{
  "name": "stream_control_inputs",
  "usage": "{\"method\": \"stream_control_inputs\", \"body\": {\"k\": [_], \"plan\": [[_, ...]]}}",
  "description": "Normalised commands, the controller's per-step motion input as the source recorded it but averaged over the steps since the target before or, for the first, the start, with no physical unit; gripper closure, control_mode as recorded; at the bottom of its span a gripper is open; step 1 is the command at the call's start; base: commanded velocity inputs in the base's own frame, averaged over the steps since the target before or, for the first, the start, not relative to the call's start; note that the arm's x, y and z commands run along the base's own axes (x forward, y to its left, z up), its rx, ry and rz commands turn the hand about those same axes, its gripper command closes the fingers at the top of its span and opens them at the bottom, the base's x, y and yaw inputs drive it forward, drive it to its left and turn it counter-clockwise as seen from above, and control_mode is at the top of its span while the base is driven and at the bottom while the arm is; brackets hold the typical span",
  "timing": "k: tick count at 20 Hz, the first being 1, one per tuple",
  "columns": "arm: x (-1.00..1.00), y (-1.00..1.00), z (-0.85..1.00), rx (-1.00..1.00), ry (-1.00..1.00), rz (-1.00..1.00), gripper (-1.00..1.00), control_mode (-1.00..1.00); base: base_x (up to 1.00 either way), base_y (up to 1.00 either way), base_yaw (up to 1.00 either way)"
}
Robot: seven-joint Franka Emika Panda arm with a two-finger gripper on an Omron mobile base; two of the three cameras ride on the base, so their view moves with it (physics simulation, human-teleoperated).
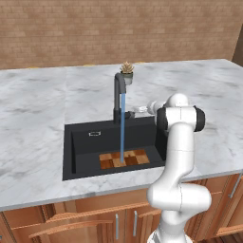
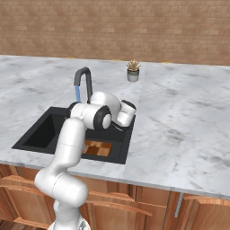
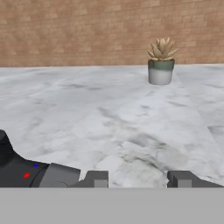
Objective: Turn on the sink faucet with hot water and rinse the cutting board for ten seconds, then turn off the faucet. Push the cutting board to reach the water if necessary.
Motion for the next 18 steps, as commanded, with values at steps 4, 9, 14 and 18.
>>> {"method": "stream_control_inputs", "body": {"k": [4,9,14,18], "plan": [[0.01,0.55,-0.2,0.0,0.0,0.01,-1.0,-1.0,0.0,0.0,0.0],[0.0,0.53,-0.22,0.0,0.0,0.02,-1.0,-1.0,0.0,0.0,0.0],[0.0,0.56,-0.22,0.0,0.0,0.0,-1.0,-1.0,0.0,0.0,0.0],[0.0,0.54,-0.23,0.0,0.0,0.0,-1.0,-1.0,0.0,0.0,0.0]]}}
